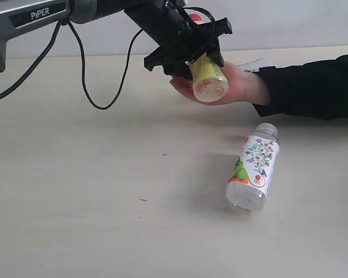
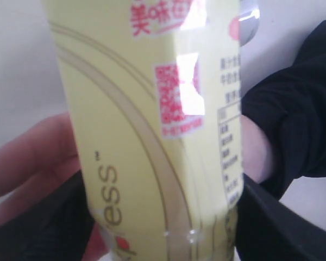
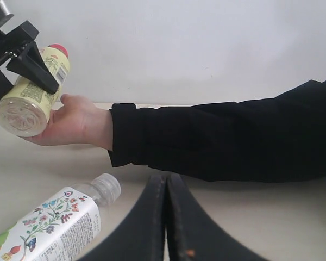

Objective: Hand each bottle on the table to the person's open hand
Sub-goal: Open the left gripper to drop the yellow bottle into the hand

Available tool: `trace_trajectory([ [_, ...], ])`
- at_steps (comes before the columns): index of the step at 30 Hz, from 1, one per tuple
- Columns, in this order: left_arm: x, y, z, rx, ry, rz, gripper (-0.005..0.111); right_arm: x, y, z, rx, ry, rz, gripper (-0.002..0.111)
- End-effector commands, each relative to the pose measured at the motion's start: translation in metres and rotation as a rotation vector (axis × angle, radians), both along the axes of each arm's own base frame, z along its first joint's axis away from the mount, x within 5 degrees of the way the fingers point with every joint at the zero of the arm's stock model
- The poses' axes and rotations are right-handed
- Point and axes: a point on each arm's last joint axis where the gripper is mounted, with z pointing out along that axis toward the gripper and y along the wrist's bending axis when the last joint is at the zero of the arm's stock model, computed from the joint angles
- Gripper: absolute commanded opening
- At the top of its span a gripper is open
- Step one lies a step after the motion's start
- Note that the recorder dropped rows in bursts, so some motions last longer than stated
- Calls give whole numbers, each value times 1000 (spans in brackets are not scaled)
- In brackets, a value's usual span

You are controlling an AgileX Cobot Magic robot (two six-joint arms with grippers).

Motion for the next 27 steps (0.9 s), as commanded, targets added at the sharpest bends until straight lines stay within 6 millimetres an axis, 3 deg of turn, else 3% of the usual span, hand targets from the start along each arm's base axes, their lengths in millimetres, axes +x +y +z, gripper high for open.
trace_trajectory([
  [1, 2, 0, 6, -27, -22, 7, 41, 0, 0, 0, -2, -16, -6, 0],
  [4, 2, 0, 6, -28, -23, 8, 56, 0, 0, 0, -2, -16, -6, 0],
  [11, 3, 0, 6, -30, -26, 11, 66, 0, 0, 0, -4, -17, -6, 0],
  [18, 7, 6, 6, -26, -35, 15, 90, 0, 0, 0, -4, -17, -6, 0],
  [23, 11, 13, 13, -17, -65, 10, 90, 0, 0, 0, -2, -16, -6, 0],
  [27, 9, 26, 38, -5, -110, -13, 90, 0, 0, 0, -2, -16, -6, 0],
])
